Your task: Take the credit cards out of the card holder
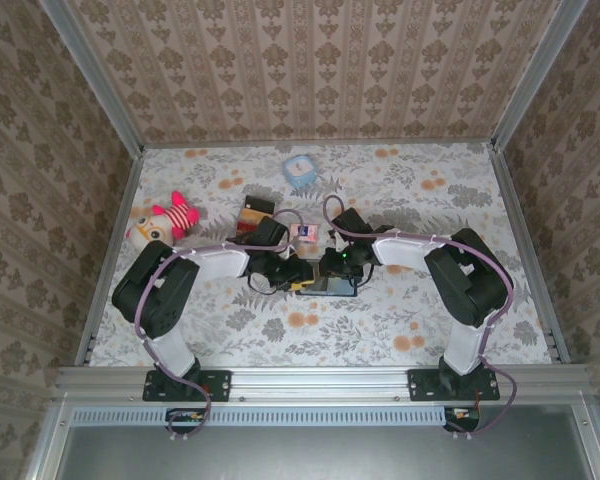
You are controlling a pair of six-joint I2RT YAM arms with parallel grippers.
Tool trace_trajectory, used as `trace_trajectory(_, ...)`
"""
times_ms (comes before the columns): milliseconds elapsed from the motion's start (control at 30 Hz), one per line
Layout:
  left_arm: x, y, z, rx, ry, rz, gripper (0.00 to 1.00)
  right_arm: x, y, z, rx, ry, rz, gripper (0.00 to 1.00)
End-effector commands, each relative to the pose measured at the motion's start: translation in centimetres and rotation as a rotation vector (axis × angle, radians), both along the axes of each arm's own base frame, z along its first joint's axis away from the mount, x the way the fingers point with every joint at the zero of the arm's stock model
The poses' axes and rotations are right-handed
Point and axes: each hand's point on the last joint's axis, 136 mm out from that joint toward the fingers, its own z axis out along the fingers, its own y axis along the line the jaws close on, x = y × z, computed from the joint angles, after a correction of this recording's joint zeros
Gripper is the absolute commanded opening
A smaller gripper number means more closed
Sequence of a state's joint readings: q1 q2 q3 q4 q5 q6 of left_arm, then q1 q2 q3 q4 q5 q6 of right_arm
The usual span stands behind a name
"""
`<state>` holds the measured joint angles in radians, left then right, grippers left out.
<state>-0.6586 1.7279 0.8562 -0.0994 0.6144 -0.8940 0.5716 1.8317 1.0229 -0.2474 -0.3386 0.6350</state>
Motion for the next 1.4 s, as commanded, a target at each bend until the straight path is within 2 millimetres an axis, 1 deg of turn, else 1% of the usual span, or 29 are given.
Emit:
trace_trajectory(0,0.7,-1.5,0.9,-0.107,0.015,0.014,0.31,-1.7,-0.3,-2.6,-0.018,0.075,-0.009,0.25)
trace_trajectory(133,1.0,-1.7,1.0,-0.143,0.020,0.027,0.30,-1.8,-0.4,-2.7,-0.004,0.081,-0.018,0.25)
trace_trajectory(300,1.4,-1.6,1.8,-0.186,-0.020,0.041,0.26,-1.6,-0.1,-2.4,0.049,0.096,-0.034,0.25)
trace_trajectory(433,1.7,-1.5,2.6,-0.207,-0.068,0.034,0.26,-1.3,0.1,-2.0,0.107,0.109,-0.057,0.25)
trace_trajectory(567,1.9,-1.8,3.5,-0.241,-0.113,0.019,0.26,-1.2,0.2,-1.8,0.139,0.120,-0.068,0.26)
trace_trajectory(767,2.1,-2.0,3.9,-0.268,-0.130,0.017,0.26,-1.1,0.3,-1.5,0.177,0.129,-0.087,0.27)
trace_trajectory(867,2.1,-1.9,3.7,-0.253,-0.124,0.021,0.26,-1.0,0.3,-1.1,0.187,0.125,-0.093,0.28)
trace_trajectory(1033,1.9,-0.9,2.3,-0.171,-0.100,0.033,0.24,-0.8,0.2,-0.1,0.192,0.111,-0.100,0.30)
trace_trajectory(1167,1.7,-0.2,1.5,-0.121,-0.088,0.038,0.20,-0.5,-0.3,1.6,0.182,0.081,-0.113,0.33)
trace_trajectory(1300,1.6,0.1,1.3,-0.108,-0.077,0.036,0.14,-0.5,-1.1,3.1,0.145,0.045,-0.123,0.37)
trace_trajectory(1367,2.1,0.4,1.1,-0.082,-0.095,0.050,0.11,-0.5,-1.7,3.6,0.117,0.029,-0.128,0.39)
